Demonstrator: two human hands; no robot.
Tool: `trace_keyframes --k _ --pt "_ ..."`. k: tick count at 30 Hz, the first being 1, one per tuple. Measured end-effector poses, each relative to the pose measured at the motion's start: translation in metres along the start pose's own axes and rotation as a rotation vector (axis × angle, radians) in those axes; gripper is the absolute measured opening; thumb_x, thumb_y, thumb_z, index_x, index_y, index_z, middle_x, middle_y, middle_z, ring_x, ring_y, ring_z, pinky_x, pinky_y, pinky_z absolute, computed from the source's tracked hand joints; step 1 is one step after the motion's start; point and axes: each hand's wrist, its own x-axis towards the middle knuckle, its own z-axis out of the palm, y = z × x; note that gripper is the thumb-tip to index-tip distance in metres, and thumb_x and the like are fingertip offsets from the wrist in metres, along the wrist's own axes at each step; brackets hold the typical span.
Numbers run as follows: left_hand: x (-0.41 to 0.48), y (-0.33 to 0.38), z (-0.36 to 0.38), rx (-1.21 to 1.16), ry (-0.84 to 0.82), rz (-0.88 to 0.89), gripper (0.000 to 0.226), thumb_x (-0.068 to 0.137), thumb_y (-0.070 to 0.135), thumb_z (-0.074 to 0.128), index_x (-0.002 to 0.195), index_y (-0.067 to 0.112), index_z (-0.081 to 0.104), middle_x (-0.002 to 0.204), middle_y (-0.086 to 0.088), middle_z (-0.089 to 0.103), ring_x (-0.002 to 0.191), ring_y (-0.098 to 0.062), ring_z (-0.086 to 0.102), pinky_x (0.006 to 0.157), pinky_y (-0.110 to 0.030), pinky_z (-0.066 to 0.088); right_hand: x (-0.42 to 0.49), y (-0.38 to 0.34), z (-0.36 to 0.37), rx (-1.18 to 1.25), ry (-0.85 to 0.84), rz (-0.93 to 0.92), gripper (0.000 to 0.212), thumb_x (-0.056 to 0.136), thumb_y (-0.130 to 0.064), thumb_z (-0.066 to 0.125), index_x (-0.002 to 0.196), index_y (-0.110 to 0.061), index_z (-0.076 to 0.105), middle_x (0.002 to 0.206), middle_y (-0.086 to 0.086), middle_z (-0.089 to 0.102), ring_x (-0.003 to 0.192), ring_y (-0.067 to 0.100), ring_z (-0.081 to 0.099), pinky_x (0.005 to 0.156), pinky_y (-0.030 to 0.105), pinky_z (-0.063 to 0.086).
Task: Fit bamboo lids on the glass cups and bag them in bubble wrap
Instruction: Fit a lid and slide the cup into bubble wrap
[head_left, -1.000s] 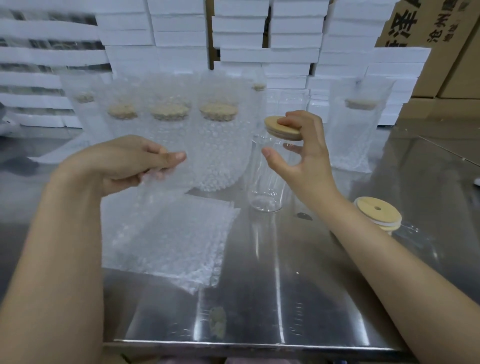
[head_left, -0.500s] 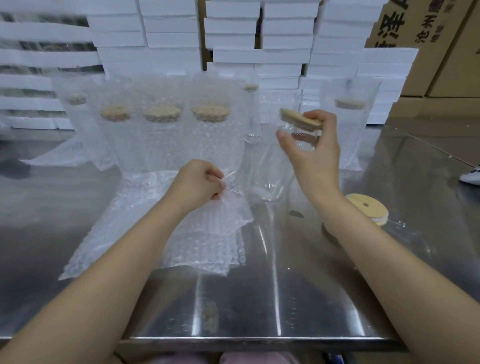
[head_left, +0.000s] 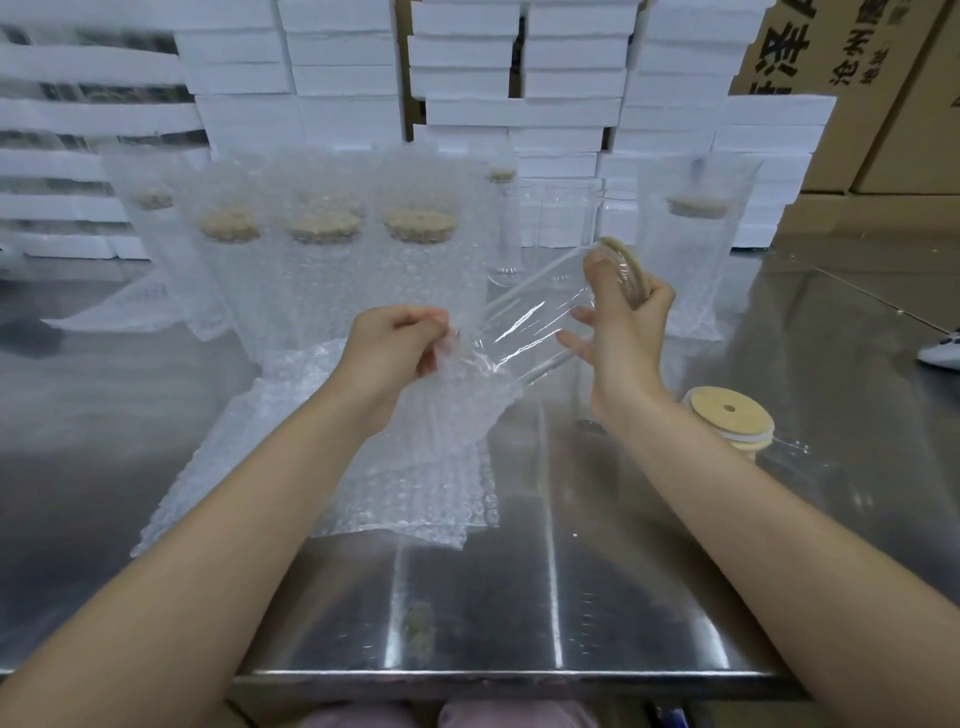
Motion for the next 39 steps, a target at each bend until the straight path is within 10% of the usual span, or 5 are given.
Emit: trace_keyframes --k 5,13,16,24,39 --pt "-0.003 0.007 0.002 -0.242 -0.113 0.022 0.01 0.096 0.014 0.057 0.102 0.013 0.064 0.09 0.001 0.071 0.077 -0.007 0.063 0.07 -0.017 0.05 -0.002 -0.001 0.0 -0.1 0.043 -0.121 0.041 0.081 -0.038 0.075 0.096 -0.029 0.038 0.127 0.01 0.052 0.094 0.02 0.062 0.078 0.039 0.058" --pt "-0.009 -0.015 0.003 0.907 -0.229 0.832 0.098 0.073 0.051 0.077 0.15 0.023 0.023 0.148 0.008 0.033 0.13 0.001 0.027 0.105 -0.01 0.017 -0.012 -0.009 0.004 0.032 0.072 -0.103 0.037 0.081 -0.043 0.07 0.095 -0.031 0.038 0.129 0.01 0.051 0.105 0.025 0.058 0.069 0.03 0.056" --pt "-0.01 -0.014 0.005 0.986 -0.078 1.034 0.094 0.07 0.045 0.08 0.146 0.011 0.035 0.144 -0.005 0.046 0.13 -0.019 0.042 0.106 -0.024 0.024 -0.024 -0.005 0.012 0.029 0.119 -0.097 0.046 0.072 -0.048 0.07 0.098 -0.028 0.036 0.13 0.014 0.05 0.113 0.029 0.057 0.095 0.043 0.051" --pt "-0.024 -0.007 0.026 1.029 0.192 1.38 0.072 0.078 0.044 0.069 0.137 0.01 0.044 0.122 -0.008 0.064 0.11 -0.022 0.059 0.093 -0.034 0.04 -0.06 0.027 0.023 0.11 0.08 0.055 0.042 0.074 -0.048 0.07 0.096 -0.036 0.037 0.119 0.0 0.054 0.095 0.007 0.058 0.081 0.027 0.047" --pt "-0.019 -0.006 0.02 1.099 0.115 1.163 0.085 0.076 0.043 0.077 0.142 0.002 0.041 0.146 -0.013 0.045 0.136 -0.027 0.04 0.114 -0.041 0.026 -0.019 -0.021 0.007 0.177 0.197 -0.113 0.057 0.058 -0.061 0.069 0.097 -0.03 0.041 0.105 -0.003 0.055 0.09 0.015 0.059 0.085 0.036 0.051"
